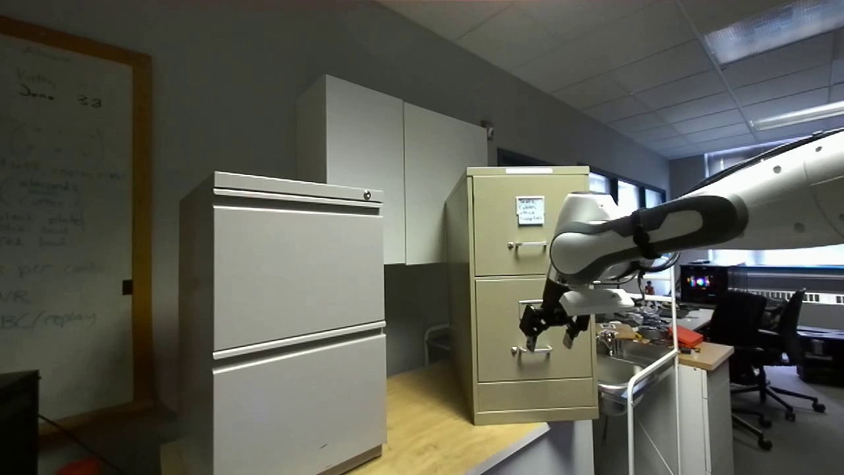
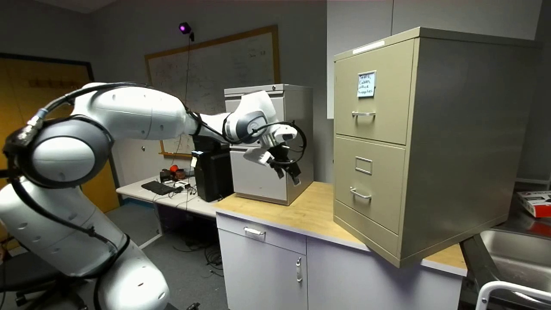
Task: Open the bottom drawer of the cabinet at the right
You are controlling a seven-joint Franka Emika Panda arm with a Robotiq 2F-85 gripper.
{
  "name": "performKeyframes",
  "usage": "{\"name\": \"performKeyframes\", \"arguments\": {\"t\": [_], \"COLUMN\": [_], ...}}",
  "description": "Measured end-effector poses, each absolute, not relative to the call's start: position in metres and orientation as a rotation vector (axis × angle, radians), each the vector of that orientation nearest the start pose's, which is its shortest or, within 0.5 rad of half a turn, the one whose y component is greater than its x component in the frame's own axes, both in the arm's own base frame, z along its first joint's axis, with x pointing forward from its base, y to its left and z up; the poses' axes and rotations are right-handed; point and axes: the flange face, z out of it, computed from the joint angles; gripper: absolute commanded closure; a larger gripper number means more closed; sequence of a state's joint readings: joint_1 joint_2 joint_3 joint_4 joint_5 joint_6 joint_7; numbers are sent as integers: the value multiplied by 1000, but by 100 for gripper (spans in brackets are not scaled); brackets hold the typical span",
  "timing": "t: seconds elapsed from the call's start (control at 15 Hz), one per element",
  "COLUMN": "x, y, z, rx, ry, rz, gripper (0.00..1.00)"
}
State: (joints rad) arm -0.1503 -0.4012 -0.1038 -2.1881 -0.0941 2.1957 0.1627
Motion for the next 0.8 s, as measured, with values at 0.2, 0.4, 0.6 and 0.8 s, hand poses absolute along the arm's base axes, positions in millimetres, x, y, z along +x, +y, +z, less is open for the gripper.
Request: {"name": "performKeyframes", "arguments": {"t": [0.2, 0.4, 0.6, 0.8], "x": [480, 504, 522, 531], "y": [-171, -209, -234, -249], "z": [589, 576, 553, 532], "rx": [-2897, -2698, -2487, -2313], "ry": [761, 934, 1090, 1202], "rz": [-751, -814, -859, -905], "gripper": [0, 0, 0, 0]}}
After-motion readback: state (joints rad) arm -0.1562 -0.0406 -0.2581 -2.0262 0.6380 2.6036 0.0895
